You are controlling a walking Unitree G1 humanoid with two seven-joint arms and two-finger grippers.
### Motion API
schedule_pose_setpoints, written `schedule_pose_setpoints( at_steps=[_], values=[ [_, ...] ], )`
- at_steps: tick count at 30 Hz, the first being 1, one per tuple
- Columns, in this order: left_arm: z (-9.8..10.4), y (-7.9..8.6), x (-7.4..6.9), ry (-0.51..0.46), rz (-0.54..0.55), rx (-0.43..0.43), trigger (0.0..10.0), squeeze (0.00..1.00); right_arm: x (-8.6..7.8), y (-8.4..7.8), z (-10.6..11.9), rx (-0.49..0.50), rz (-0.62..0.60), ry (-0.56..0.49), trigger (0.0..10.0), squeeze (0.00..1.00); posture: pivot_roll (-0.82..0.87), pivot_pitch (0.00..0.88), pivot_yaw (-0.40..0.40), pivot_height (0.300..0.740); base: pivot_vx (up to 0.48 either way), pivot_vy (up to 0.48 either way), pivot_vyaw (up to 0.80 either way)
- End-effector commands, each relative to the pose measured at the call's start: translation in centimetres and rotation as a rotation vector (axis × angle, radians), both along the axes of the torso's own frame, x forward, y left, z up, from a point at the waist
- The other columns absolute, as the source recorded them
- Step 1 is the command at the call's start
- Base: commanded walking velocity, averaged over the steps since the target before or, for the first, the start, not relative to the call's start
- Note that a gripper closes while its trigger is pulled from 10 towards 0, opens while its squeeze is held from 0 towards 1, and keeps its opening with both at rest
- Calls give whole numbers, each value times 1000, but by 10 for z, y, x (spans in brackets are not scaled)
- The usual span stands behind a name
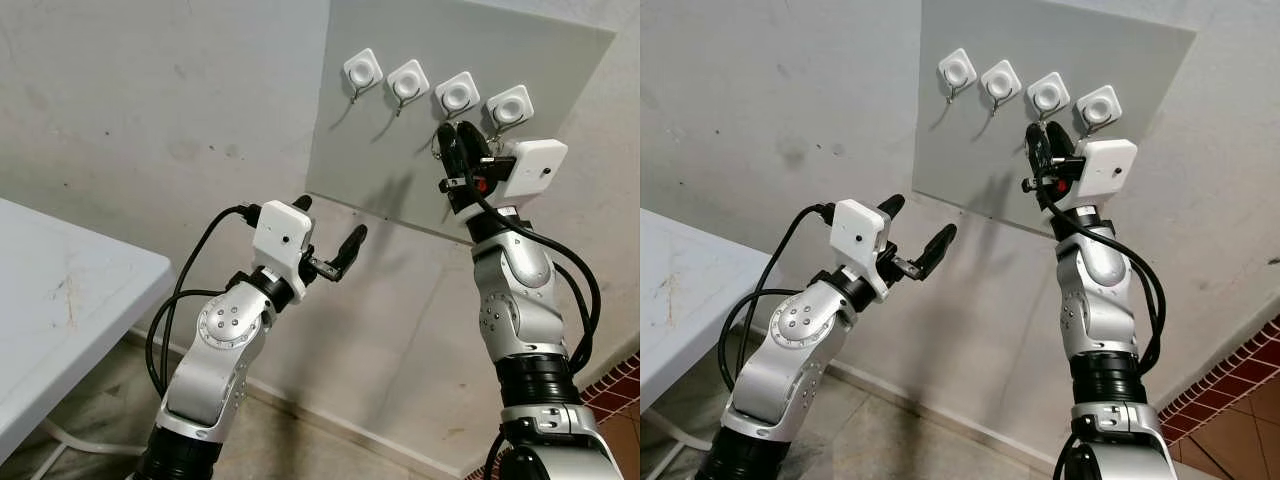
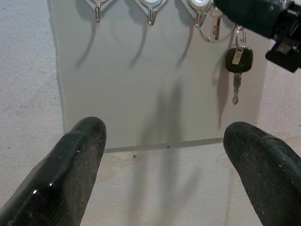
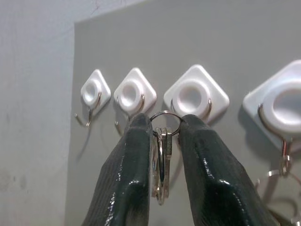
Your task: Hang keys on a hook
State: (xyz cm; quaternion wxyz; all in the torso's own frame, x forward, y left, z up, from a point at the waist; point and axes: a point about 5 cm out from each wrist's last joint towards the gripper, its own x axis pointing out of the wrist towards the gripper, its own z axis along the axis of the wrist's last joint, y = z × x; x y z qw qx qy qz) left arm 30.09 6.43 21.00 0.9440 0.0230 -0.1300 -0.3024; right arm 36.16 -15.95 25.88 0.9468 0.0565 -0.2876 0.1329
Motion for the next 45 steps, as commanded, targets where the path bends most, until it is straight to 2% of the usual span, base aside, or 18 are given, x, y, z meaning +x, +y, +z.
schedule_pose_setpoints(
  at_steps=[1,14,23,29,31,33,36,40,45],
  values=[
    [7,-5,-4,-24,-32,0,10000,0,2,-4,9,33,-15,-31,10000,0,42,45,-85,740,0,0,0],
    [13,-7,-7,-32,-45,-5,10000,0,12,-6,13,95,-27,-5,10000,0,46,48,-83,740,0,0,0],
    [15,-6,-8,-22,-34,-22,10000,0,20,-10,-2,173,-35,91,10000,0,52,56,-89,740,0,0,0],
    [14,-4,-8,-12,-18,-27,10000,0,20,-11,-14,288,0,144,10000,0,54,69,-91,740,0,0,0],
    [14,-4,-8,-11,-16,-28,10000,0,20,-11,-15,296,-1,148,10000,0,53,73,-91,740,0,0,0],
    [14,-4,-9,-6,-12,-33,10000,0,20,-12,-21,368,16,182,10000,0,52,76,-91,740,0,0,0],
    [14,-4,-9,-3,-12,-36,10000,0,20,-11,-21,367,29,183,10000,0,51,80,-90,740,0,0,0],
    [14,-3,-9,2,-11,-37,10000,0,15,-4,-15,304,72,127,10000,0,50,81,-89,740,0,0,0],
    [15,-3,-8,2,-8,-43,10000,0,16,-2,-13,301,76,130,10000,0,50,80,-89,740,0,0,0]
  ],
)
